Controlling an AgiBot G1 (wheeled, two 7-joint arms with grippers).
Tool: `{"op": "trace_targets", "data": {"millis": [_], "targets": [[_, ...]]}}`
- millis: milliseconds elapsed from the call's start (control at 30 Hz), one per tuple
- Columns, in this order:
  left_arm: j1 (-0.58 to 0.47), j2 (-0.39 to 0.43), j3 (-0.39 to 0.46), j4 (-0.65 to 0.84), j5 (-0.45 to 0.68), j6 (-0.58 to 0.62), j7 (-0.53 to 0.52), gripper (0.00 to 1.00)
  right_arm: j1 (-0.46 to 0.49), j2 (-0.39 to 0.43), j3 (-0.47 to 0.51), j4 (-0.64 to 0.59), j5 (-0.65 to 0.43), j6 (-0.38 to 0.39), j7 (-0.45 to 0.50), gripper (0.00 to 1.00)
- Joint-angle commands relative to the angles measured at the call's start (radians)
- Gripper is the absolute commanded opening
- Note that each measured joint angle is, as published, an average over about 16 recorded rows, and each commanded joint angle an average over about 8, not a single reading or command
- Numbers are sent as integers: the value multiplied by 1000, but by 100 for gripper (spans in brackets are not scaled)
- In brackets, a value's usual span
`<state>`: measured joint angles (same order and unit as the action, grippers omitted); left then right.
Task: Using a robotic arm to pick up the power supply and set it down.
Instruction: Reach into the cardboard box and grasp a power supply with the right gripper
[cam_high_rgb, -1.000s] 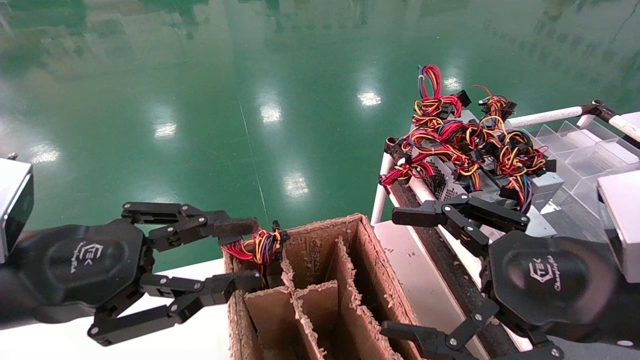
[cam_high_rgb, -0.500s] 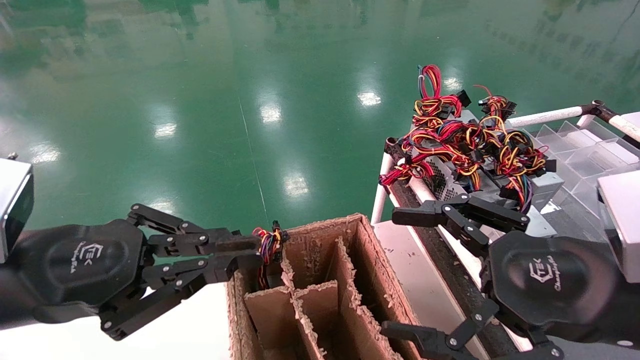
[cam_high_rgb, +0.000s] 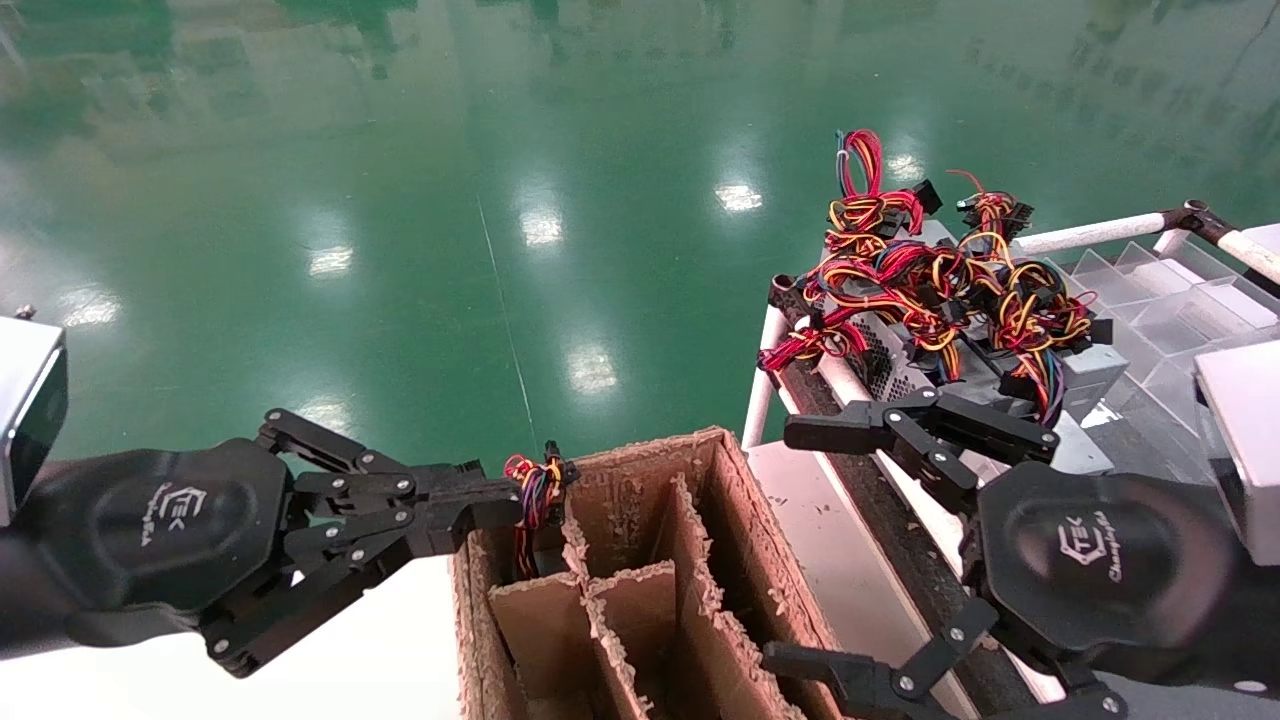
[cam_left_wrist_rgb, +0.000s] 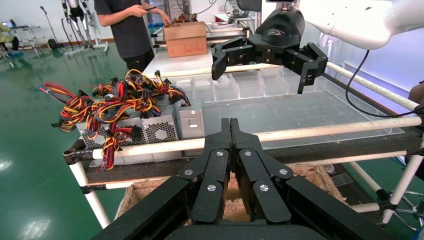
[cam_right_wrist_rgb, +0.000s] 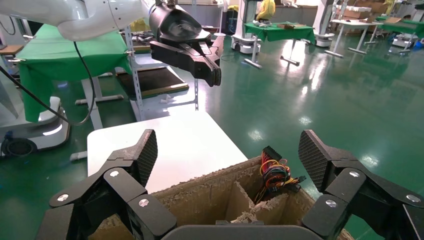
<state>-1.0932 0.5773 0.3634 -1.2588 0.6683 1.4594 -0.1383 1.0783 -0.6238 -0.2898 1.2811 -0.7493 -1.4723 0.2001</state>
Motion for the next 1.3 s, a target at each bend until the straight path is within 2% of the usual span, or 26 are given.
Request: {"op": "trace_targets", "data": {"millis": [33, 367, 667, 900, 1100, 1133, 1167, 1300], "targets": [[0, 0, 0, 0, 0, 0, 0, 100, 0, -1, -2, -1, -4, 3, 1, 100], [0, 0, 0, 0, 0, 0, 0, 100, 25, -84, -50, -20, -76, 98, 42, 100], [0, 0, 0, 0, 0, 0, 0, 100, 34, -113, -71, -30, -109, 115, 37, 100], [0, 0, 0, 1, 0, 0, 0, 100, 82, -235, -154, -90, -261, 205, 31, 100], [0, 0, 0, 1, 0, 0, 0, 100, 158, -369, -232, -232, -359, 231, 41, 100], [0, 0, 0, 1, 0, 0, 0, 100, 172, -392, -243, -263, -371, 230, 38, 98], [0, 0, 0, 1, 0, 0, 0, 100, 187, -415, -254, -295, -382, 229, 34, 88], [0, 0, 0, 1, 0, 0, 0, 100, 236, -498, -285, -423, -418, 226, -3, 38]]}}
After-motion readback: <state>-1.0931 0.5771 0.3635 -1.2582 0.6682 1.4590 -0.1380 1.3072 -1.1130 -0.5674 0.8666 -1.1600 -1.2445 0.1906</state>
